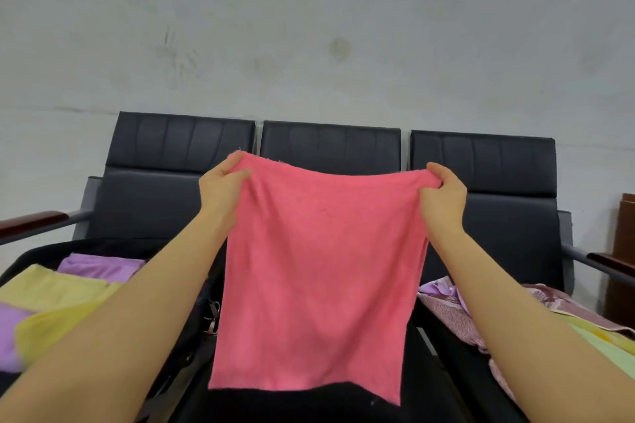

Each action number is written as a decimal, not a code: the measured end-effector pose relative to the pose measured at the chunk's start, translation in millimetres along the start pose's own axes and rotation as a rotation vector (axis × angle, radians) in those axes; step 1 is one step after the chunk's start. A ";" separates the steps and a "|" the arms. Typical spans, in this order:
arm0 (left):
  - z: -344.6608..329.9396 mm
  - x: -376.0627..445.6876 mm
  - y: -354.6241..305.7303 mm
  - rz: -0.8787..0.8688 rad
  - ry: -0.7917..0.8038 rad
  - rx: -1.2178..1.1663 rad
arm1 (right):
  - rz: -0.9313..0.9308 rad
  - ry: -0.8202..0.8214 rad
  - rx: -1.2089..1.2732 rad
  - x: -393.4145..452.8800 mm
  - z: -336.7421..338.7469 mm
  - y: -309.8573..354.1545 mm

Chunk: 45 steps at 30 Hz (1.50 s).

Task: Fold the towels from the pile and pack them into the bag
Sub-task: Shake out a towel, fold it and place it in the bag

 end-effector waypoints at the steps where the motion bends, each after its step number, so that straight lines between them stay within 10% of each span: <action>1: 3.2 -1.1 -1.7 -0.022 -0.029 0.036 | 0.017 -0.003 -0.055 -1.4 1.4 -0.4; 18: 8.2 4.8 20.2 -0.360 -0.108 1.121 | -0.131 -0.055 -0.231 -16.0 13.3 -71.5; 30: -10.2 61.0 127.8 0.101 -0.114 0.626 | -0.265 -0.070 -0.240 0.1 -16.4 -148.0; 45: -31.4 36.3 111.0 -0.181 -0.213 0.270 | -0.047 -0.131 -0.004 6.2 -22.7 -138.3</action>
Point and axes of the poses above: each hand's wrist, its own x-axis towards the middle knuckle, its own z-axis out of the back of the hand, y = z × x, the point moved 10 cm from there along x, towards the middle knuckle, and after that the axes turned 6 degrees about z, right-handed, at the moved point
